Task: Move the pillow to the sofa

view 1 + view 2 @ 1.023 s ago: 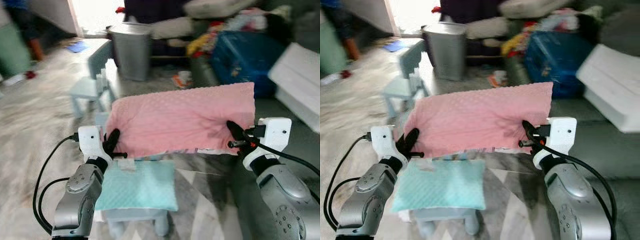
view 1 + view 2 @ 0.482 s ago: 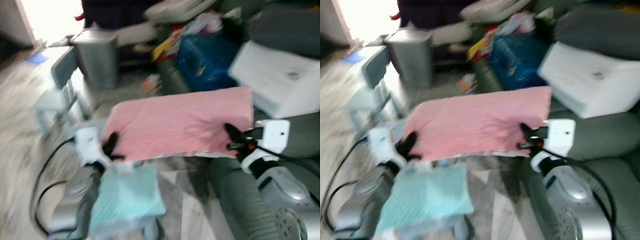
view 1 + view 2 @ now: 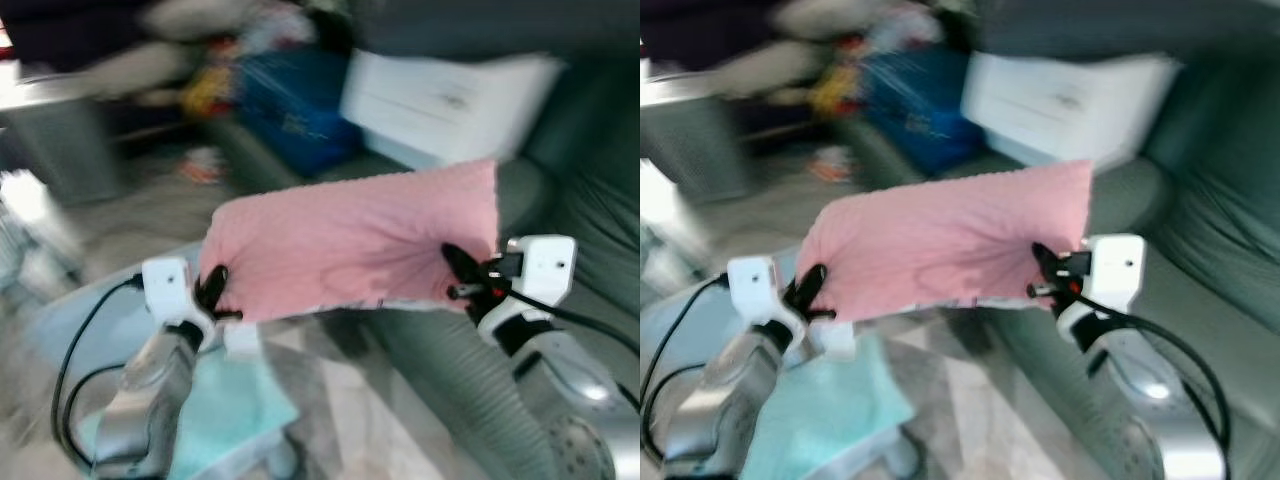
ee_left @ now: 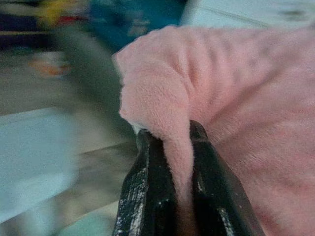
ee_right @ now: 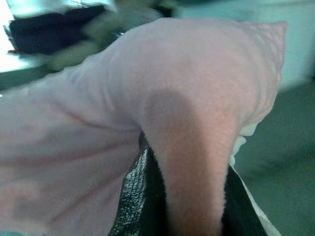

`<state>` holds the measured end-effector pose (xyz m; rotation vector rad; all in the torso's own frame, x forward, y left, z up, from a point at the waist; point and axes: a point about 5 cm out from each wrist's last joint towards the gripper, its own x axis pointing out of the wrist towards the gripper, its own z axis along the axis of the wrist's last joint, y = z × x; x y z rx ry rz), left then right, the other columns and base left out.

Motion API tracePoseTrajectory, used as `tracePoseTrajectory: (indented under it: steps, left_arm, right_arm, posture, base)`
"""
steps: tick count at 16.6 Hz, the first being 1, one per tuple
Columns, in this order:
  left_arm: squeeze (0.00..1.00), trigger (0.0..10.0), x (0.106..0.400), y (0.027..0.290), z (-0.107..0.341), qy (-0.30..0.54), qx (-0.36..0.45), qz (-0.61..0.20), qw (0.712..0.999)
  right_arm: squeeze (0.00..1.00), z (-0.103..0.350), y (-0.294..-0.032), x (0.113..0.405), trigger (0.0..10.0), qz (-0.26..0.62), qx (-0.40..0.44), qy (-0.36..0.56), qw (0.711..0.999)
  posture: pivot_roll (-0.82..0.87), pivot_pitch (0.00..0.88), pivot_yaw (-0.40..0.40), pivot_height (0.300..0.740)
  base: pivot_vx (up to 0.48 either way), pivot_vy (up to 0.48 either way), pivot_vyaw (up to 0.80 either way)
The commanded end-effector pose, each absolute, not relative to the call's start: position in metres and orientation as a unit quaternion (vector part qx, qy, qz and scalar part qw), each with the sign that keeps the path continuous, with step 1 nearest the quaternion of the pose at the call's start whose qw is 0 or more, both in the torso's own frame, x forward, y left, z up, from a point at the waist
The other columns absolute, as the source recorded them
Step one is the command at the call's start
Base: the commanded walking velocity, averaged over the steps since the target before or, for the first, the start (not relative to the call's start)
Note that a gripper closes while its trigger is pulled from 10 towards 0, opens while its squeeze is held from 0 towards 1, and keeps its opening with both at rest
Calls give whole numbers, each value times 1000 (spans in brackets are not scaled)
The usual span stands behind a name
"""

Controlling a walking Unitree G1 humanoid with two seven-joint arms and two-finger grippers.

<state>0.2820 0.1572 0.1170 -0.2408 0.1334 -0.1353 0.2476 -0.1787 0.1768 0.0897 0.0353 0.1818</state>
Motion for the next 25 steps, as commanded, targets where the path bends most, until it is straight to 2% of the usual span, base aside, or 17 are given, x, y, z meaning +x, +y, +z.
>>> tracePoseTrajectory:
  steps: [1,17,20,25]
  left_arm:
    - [0,10000,279,161,116,69,-114,-62,989]
    - [0,10000,280,155,112,87,-130,-93,983]
    - [0,10000,281,157,113,85,-137,-93,982]
    - [0,10000,282,159,113,88,-174,-85,977]
  right_arm:
    - [0,185,-181,248,10000,83,43,-1,996]
    - [0,185,-179,249,10000,84,45,-2,995]
    - [0,186,-179,249,10000,84,44,-4,995]
    - [0,186,-178,250,10000,84,46,-3,995]
  posture:
    - [-204,0,31,740]
    - [-208,0,36,740]
    - [-210,0,38,740]
    - [-210,0,39,740]
  base:
    - [0,0,-800]
    - [0,0,-800]
    - [0,0,0]
    - [0,0,-800]
